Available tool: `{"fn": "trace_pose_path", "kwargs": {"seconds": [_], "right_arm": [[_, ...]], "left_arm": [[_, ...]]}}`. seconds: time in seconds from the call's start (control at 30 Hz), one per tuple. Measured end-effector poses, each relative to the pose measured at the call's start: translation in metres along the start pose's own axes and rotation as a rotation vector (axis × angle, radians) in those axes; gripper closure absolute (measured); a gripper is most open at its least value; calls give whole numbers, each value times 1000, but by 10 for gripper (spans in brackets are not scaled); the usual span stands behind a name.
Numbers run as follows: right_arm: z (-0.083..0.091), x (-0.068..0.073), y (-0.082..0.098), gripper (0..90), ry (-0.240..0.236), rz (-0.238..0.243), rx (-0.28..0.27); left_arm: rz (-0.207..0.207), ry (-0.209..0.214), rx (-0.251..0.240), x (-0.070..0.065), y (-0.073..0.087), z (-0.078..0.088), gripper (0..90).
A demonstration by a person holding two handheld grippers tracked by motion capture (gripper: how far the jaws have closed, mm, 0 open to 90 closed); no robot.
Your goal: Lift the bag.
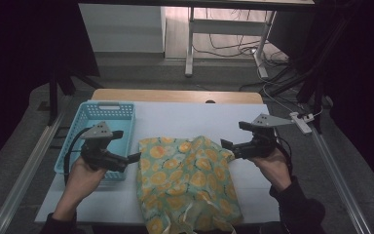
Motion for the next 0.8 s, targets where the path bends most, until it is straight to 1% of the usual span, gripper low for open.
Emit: {"fn": "trace_pose_path", "kwargs": {"seconds": [0.13, 0.3, 0.47, 0.57, 0.7, 0.73, 0.8], "right_arm": [[9, 2, 13, 13, 22, 8, 3], [20, 2, 34, 11, 47, -7, 6], [29, 2, 55, 2, 77, -8, 25], [34, 3, 67, 2, 92, -21, 34], [41, 3, 84, 0, 109, -43, 43], [43, 4, 88, 0, 113, -47, 46], [45, 5, 97, 0, 125, -52, 53]], "left_arm": [[17, -23, -5, -3, 16, 9, 0], [38, -40, 0, -9, 36, 19, 0], [63, -79, -5, -15, 61, 32, 0], [81, -110, -7, -17, 76, 39, 0], [125, -134, -42, -19, 94, 50, 0], [129, -147, -47, -20, 98, 53, 0], [136, -170, -41, -21, 107, 56, 0]]}}
Point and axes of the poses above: each handheld gripper's, and its own axes: z roughly backward along the jaws, y roughly out of its underside, x roughly to its left, the point moved 5 cm from there along -z, roughly forward along the jaws, and after that the axes turned 6 degrees about y, right-handed, at the moved point
